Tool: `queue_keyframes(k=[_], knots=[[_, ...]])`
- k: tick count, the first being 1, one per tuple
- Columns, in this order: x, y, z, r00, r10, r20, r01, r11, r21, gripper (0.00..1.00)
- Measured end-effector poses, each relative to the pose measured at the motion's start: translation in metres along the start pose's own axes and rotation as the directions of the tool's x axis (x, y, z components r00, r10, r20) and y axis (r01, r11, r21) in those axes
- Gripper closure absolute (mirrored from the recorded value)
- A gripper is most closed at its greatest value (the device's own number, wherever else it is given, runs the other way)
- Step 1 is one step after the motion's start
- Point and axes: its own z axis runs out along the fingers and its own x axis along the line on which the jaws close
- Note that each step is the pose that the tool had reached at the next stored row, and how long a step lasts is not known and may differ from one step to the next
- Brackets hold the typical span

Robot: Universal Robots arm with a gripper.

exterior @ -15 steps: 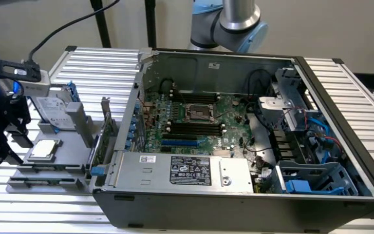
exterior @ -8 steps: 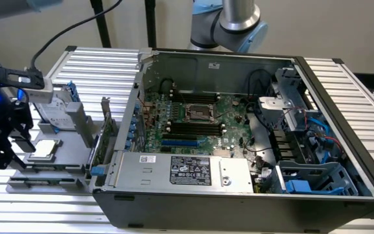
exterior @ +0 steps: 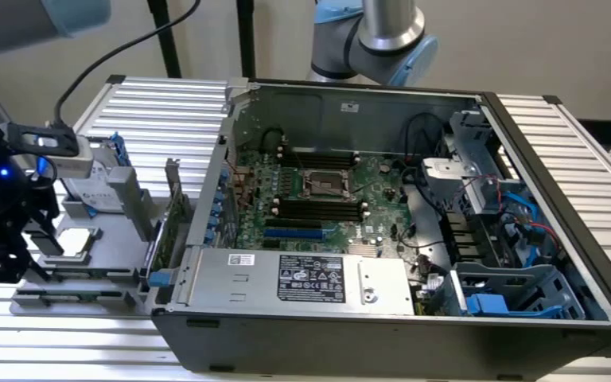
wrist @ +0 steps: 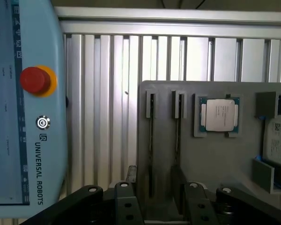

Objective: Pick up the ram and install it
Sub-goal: 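Pick up the ram and move it above insertion slot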

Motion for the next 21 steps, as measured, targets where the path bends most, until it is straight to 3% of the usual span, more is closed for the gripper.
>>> queue_keyframes(k=[21], knots=[[0.000,-0.0002,0.0381,0.9999,-0.013,-0.0001,0.013,0.9999,-0.0001,0.58]])
